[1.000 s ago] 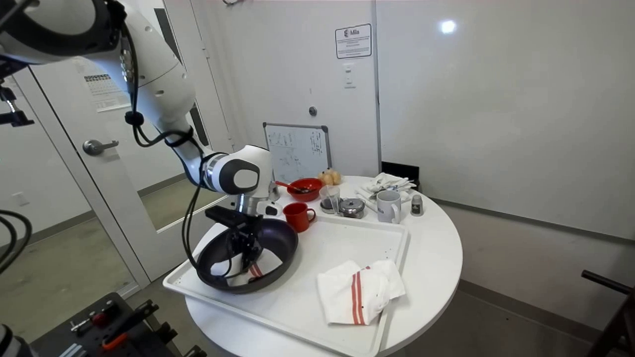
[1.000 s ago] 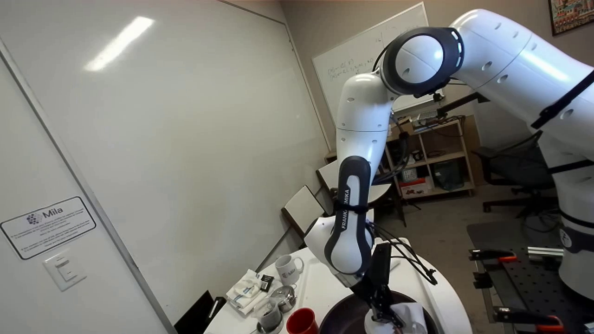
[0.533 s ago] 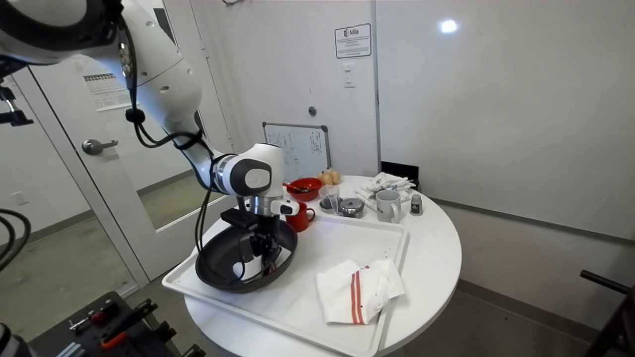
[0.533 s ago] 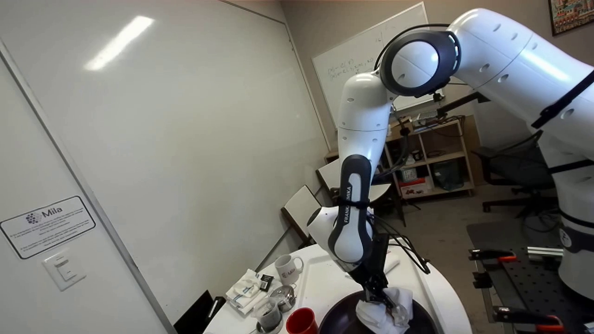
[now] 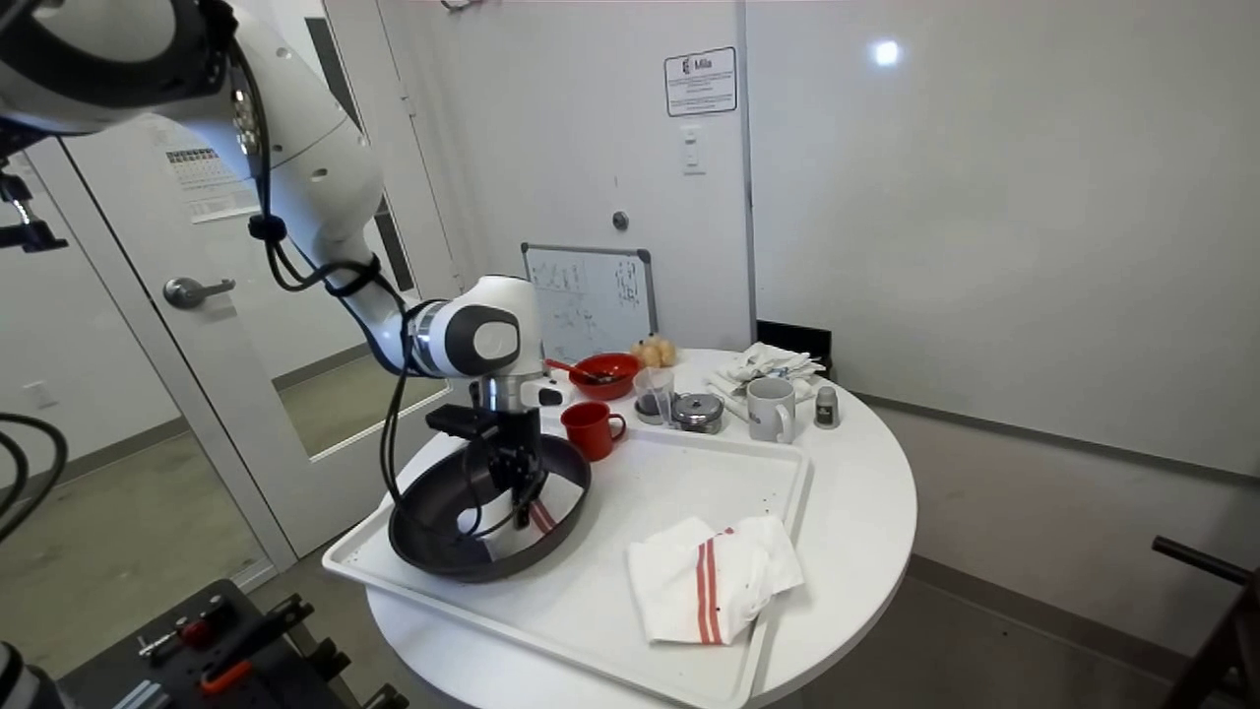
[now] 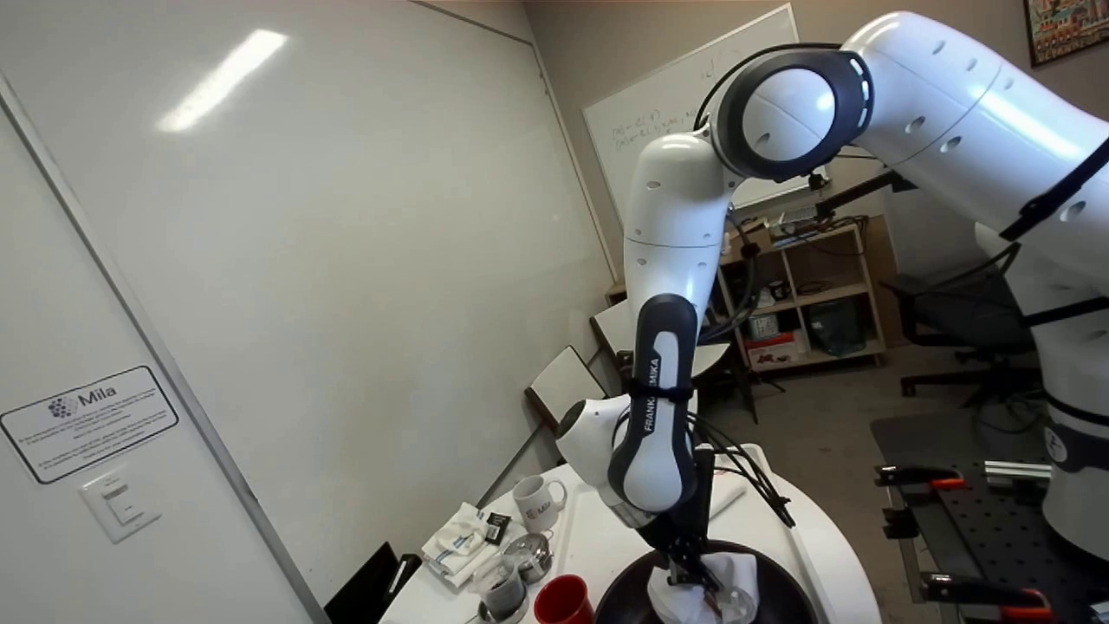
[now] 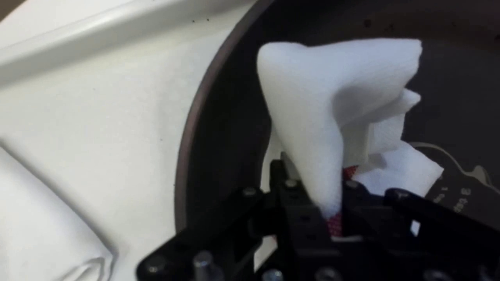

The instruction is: Pick up the white and red towel on the left and use it to wipe the black pan

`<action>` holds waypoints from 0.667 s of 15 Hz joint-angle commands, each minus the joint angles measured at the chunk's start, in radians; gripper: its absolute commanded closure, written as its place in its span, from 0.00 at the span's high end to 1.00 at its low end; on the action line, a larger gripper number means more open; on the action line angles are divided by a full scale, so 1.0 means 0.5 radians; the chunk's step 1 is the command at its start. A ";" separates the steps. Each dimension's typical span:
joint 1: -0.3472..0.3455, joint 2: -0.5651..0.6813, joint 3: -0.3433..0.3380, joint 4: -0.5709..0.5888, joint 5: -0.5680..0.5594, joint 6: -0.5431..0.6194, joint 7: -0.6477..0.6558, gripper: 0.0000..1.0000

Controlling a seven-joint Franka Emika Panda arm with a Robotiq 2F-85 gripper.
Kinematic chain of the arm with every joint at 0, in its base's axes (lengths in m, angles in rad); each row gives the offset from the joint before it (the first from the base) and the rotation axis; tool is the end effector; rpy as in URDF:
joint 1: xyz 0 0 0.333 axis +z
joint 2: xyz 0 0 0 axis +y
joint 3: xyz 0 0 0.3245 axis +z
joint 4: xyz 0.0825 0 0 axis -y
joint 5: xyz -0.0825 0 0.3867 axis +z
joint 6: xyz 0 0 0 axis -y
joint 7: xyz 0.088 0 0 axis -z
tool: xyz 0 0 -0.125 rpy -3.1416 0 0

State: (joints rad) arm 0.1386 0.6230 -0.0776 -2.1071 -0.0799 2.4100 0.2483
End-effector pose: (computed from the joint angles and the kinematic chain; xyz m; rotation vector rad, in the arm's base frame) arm 0.5307 0.0273 0.0817 2.9646 -0.1661 -0.4519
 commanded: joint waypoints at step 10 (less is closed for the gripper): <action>0.166 0.048 0.128 0.150 -0.047 -0.095 0.016 0.04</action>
State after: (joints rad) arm 0.2251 0.6275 -0.0095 -2.0708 -0.0891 2.3925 0.2571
